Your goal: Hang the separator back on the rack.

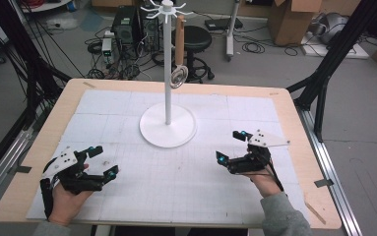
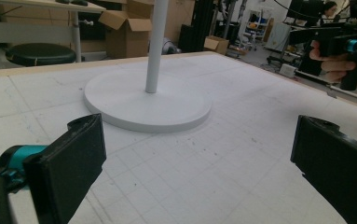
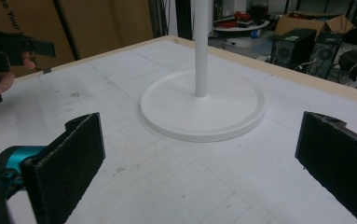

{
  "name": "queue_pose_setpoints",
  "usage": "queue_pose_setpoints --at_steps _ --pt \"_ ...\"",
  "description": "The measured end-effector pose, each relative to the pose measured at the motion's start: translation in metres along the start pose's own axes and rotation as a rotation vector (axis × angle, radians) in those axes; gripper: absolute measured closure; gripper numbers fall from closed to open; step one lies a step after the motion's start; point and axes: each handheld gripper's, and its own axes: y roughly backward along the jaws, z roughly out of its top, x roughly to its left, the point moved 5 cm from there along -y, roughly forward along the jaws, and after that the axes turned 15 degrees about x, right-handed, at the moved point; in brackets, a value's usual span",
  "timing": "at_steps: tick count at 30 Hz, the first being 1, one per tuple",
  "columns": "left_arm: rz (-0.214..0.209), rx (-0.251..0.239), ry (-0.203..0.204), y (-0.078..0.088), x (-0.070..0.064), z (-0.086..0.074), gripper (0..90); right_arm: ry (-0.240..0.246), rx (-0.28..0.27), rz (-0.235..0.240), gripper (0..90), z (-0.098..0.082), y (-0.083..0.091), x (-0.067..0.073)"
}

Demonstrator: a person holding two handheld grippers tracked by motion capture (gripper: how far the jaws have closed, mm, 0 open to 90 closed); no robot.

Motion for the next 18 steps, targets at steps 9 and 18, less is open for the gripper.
queue_pose_setpoints --at_steps 9,18 --pt "-0.003 0.007 -0.006 -0.002 0.0 0.0 3.7 -0.018 -0.061 -0.021 0.4 -0.018 0.021 -0.004" --pt "-0.007 -0.009 0.0 -0.003 0.001 0.001 3.7 -0.069 -0.064 -0.067 0.5 -0.046 0.04 -0.021"
